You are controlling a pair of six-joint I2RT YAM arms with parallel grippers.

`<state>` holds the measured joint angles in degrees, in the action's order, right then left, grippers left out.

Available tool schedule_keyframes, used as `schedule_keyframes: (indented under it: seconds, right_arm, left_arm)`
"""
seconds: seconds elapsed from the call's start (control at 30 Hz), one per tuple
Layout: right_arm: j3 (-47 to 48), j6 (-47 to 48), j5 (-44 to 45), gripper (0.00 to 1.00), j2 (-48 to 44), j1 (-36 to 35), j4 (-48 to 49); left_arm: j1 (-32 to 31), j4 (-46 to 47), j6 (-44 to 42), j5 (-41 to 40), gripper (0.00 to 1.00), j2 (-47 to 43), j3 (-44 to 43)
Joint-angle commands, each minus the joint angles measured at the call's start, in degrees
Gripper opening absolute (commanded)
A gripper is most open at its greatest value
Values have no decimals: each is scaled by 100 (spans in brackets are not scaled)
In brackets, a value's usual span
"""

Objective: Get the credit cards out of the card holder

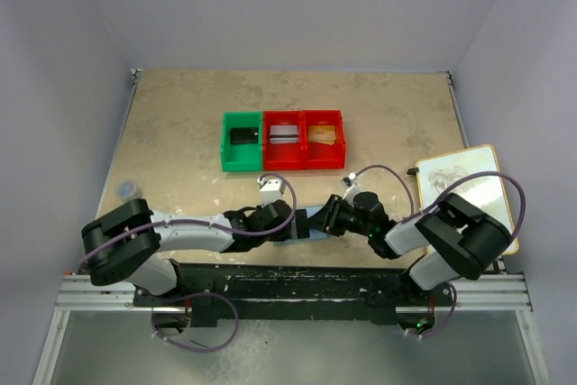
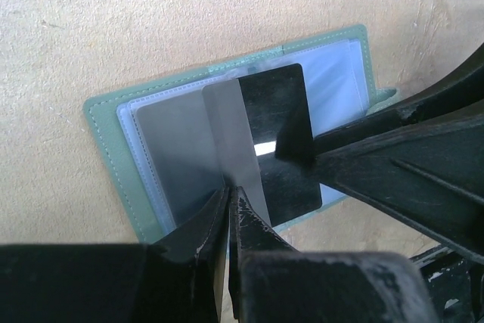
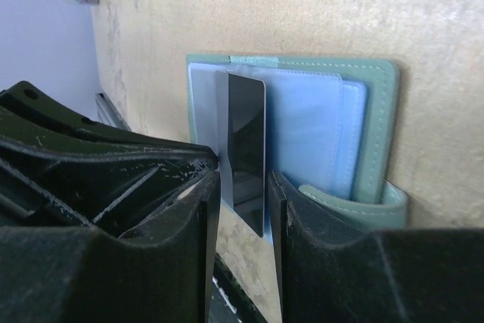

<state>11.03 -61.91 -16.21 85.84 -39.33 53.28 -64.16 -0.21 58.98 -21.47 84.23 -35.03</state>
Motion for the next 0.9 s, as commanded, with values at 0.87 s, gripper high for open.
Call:
schedule_keyframes:
  seconds: [0.87]
  right_arm:
    - [-429,-763,-1206,19,2524,222,4204]
  left_arm:
    - [-17,-573,-88,-155,1,-21,137]
